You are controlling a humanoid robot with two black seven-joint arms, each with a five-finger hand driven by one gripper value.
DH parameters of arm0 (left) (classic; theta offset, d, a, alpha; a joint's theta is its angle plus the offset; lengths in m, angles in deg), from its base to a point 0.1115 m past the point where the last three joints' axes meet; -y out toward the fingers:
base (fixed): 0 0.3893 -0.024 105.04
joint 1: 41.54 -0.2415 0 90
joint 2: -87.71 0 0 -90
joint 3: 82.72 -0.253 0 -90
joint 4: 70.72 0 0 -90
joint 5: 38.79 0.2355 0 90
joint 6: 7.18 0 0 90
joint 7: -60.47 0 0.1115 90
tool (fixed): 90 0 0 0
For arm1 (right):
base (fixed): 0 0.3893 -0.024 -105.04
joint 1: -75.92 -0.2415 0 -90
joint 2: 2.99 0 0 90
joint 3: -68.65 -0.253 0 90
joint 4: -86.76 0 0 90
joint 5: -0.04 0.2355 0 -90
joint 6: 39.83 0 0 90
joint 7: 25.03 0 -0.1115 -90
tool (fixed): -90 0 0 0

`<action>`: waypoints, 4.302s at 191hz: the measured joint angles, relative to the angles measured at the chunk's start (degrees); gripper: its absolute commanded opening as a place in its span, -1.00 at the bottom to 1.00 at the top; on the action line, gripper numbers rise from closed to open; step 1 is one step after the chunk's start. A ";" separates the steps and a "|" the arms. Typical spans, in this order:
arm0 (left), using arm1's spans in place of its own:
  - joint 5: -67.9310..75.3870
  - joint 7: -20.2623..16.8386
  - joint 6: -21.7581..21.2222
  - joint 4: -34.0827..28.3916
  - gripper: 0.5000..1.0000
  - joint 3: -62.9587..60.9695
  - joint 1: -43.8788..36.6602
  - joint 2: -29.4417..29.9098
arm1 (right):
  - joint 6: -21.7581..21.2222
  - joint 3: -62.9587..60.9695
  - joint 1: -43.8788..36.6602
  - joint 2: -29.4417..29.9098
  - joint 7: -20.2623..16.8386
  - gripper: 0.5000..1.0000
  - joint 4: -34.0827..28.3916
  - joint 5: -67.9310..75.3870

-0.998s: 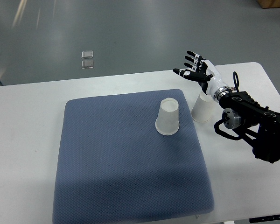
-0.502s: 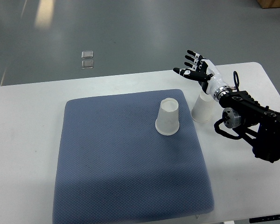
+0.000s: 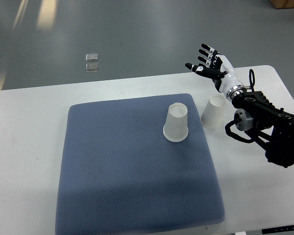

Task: Stack paper cups
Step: 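Raise the right hand and open its fingers above the second cup, then lower the right hand beside the standing white paper cup, then close the right hand fingers around the white paper cup, then lift the grasped cup with the right hand away from the table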

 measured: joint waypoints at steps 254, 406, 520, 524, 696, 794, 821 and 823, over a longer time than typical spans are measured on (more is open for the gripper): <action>-0.01 0.00 0.00 -0.02 1.00 0.00 0.00 0.00 | -18.13 12.83 -3.86 -24.80 10.24 0.69 -8.30 -65.38; -0.01 0.00 0.00 -0.01 1.00 0.00 0.00 0.00 | -12.75 17.47 -5.64 -16.83 8.56 0.69 1.80 -69.62; 0.00 0.00 0.00 -0.01 1.00 0.00 0.00 0.00 | -12.81 19.11 -6.80 -14.46 8.45 0.65 5.55 -69.77; -0.01 0.00 0.00 -0.01 1.00 0.00 0.00 0.00 | -12.80 19.27 -6.80 -14.39 8.46 0.65 5.74 -69.77; 0.00 0.00 0.00 -0.01 1.00 0.00 0.00 0.00 | -12.05 21.99 -8.04 -12.68 8.68 -0.26 9.96 -70.10; 0.00 0.00 0.00 -0.01 1.00 0.00 0.00 0.00 | -12.74 21.57 -12.31 -14.54 8.84 -0.79 9.44 -68.78; 0.00 0.00 0.00 -0.01 1.00 0.00 0.00 0.00 | -15.41 21.08 -17.29 -16.99 9.12 -0.78 7.54 -67.55; 0.00 0.00 0.00 -0.01 1.00 0.00 0.00 0.00 | -15.65 21.06 -17.70 -17.15 9.13 -0.78 7.37 -67.34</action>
